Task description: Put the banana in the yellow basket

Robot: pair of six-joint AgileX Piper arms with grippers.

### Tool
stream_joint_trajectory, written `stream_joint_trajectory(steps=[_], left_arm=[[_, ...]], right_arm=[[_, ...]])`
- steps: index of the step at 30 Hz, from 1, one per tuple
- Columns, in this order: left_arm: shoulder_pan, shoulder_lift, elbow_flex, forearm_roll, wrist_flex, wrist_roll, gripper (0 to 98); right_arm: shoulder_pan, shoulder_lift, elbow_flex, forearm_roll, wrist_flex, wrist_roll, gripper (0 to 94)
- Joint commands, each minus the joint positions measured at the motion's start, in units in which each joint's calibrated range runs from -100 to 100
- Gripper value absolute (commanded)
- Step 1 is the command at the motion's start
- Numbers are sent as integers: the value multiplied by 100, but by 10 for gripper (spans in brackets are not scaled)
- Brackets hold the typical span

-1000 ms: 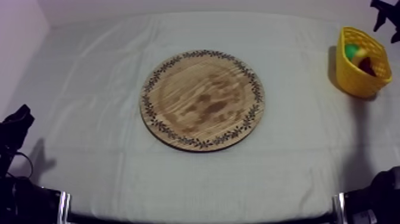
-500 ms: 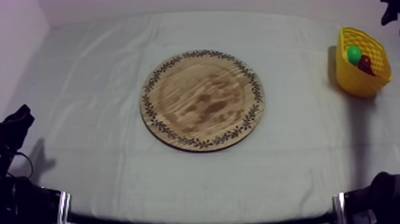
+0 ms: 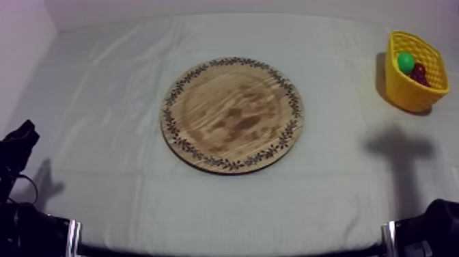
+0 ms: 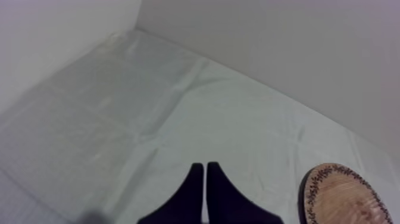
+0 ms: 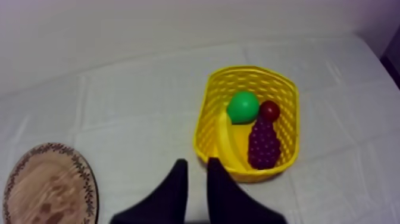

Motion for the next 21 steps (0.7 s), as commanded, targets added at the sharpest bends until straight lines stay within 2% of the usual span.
stream_joint_trajectory(steps=[1,11,21], left_arm=[[-1,4,0,-2,0,-2,1],[-1,4,0,-2,0,-2,1],[-1,4,0,-2,0,-2,1]], right_arm=[[-126,-968,963,23,-224,-4,28],[-529,-2652,3151,21,-879,-17,3],[-744,-3797,5095,76,-1860,122,2]])
